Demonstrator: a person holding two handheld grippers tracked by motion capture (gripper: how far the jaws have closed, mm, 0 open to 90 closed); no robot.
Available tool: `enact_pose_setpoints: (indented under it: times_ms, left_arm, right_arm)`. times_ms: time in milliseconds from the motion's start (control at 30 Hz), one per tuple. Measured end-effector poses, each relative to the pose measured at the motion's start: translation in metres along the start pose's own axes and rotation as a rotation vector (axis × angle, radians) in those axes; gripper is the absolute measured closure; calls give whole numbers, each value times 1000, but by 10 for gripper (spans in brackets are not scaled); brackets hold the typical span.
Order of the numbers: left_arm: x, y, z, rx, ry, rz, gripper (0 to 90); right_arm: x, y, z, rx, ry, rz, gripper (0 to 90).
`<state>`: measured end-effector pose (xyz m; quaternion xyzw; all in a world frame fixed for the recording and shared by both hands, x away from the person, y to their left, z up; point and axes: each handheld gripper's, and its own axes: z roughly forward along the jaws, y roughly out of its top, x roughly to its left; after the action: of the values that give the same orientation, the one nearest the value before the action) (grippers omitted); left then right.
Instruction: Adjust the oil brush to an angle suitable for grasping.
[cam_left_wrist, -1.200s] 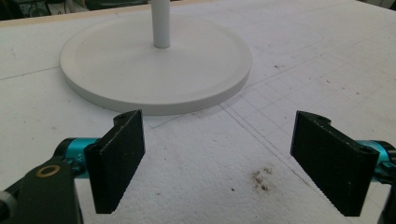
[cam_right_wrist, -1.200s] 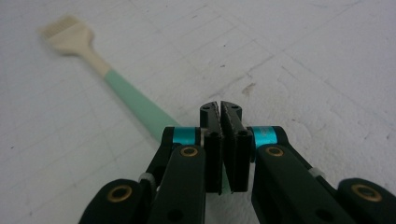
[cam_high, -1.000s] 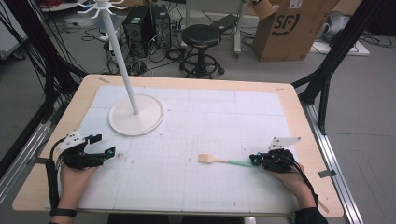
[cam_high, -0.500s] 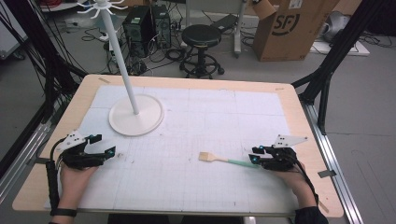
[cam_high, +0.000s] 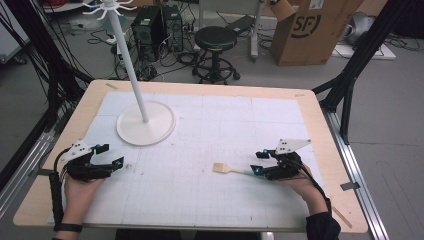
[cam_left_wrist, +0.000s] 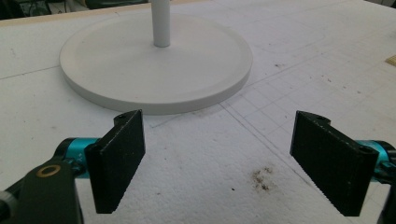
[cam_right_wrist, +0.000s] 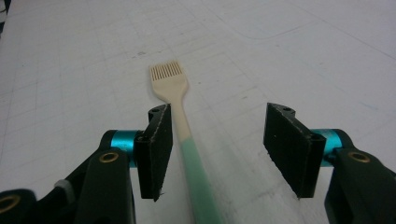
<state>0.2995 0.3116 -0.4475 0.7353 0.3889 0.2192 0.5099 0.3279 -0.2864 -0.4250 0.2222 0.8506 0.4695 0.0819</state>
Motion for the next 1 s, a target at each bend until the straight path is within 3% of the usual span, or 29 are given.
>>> enact_pose_setpoints:
  times_ms: [400, 767, 1000]
  left_arm:
    - [0, 0, 0, 1, 0, 1, 186]
    - [0, 0, 0, 0, -1, 1, 186]
    - [0, 0, 0, 1, -1, 2, 186]
  right_arm:
    - [6, 7, 26, 84, 36, -37, 456]
    - [11, 7, 45, 184, 52, -98, 636]
    - [14, 7, 45, 194, 66, -125, 730]
